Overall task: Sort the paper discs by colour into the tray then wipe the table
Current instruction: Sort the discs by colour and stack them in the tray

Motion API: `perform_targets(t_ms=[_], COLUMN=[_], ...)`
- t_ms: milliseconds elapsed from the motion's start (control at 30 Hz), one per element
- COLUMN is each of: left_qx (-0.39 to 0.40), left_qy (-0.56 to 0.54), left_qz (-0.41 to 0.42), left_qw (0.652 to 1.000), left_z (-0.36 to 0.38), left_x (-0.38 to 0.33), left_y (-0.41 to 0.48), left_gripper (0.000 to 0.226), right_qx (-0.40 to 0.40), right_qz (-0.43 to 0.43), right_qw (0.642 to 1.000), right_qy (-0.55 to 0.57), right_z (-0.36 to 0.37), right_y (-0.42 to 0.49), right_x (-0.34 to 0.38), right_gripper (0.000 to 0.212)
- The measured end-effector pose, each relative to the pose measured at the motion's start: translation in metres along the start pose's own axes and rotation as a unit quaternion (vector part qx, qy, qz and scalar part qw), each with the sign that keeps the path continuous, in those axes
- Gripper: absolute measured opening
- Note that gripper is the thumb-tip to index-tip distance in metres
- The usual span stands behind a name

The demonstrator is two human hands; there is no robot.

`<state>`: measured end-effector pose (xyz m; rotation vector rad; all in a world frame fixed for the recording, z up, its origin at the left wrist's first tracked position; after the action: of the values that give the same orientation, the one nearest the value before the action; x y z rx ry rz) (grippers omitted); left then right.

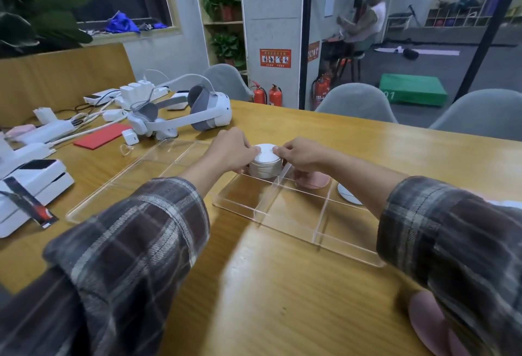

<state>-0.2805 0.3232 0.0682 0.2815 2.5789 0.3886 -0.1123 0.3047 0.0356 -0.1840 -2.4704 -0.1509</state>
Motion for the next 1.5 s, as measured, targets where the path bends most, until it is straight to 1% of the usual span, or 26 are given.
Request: perform_targets(t_ms=[100, 233, 333, 433, 533, 667, 767, 933, 1133, 1333, 1500], left_qx=[0.014, 0.028, 0.032, 0.017, -0.014, -0.074, -0.095, -0.064, 0.012, 0.072, 0.129], left_qy=[-0.011, -0.031, -0.011, 0.000, 0.019, 0.039, 0.018, -0.063, -0.112, -0.142, -0.183], left_qz=[-0.016, -0.031, -0.021, -0.008, 0.008, 0.041, 0.075, 0.172, 0.269, 0.316, 0.341], left_qw=[1.000, 0.999, 0.999, 1.000, 1.000, 0.996, 0.992, 0.981, 0.957, 0.935, 0.913], left_z=[0.002, 0.006, 0.004, 0.001, -0.006, -0.024, -0.037, -0.045, -0.034, -0.005, 0.032], left_x=[-0.002, 0.000, -0.002, -0.004, -0.009, -0.024, -0.042, -0.097, -0.171, -0.229, -0.266], left_y=[-0.004, -0.003, -0.005, -0.006, -0.008, -0.015, -0.029, -0.071, -0.136, -0.191, -0.237], left_gripper=[0.031, 0.029, 0.029, 0.030, 0.030, 0.019, 0.016, 0.016, 0.024, 0.030, 0.027], right_qx=[0.021, 0.014, 0.006, -0.003, -0.014, -0.090, -0.135, -0.186, -0.219, -0.260, -0.284], right_qz=[0.008, 0.016, 0.031, 0.049, 0.016, -0.055, -0.085, -0.116, -0.092, -0.071, -0.054], right_qw=[1.000, 1.000, 0.999, 0.997, 0.999, 0.994, 0.987, 0.975, 0.969, 0.959, 0.953], right_qy=[0.002, 0.007, 0.014, 0.051, 0.043, -0.024, -0.022, -0.048, -0.071, -0.081, -0.086], right_z=[-0.002, -0.002, -0.001, 0.001, -0.005, -0.033, -0.060, -0.103, -0.152, -0.187, -0.200], right_y=[-0.005, -0.010, -0.014, -0.020, -0.028, -0.048, -0.079, -0.141, -0.220, -0.295, -0.353], right_x=[-0.002, -0.001, 0.001, 0.001, 0.005, 0.009, 0.007, -0.008, -0.056, -0.109, -0.150], right_gripper=[0.050, 0.045, 0.045, 0.045, 0.055, 0.044, 0.038, 0.036, 0.035, 0.029, 0.023])
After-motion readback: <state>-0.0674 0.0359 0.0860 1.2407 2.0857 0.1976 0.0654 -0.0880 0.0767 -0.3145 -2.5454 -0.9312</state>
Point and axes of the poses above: each hand's wrist, its own y-axis towards the middle knuckle, its own z-axis out of the palm, x = y × z, the point moved 6 cm from there along y, towards the middle knuckle, and after that the axes turned 15 degrees about -x, right-handed, at the moved point
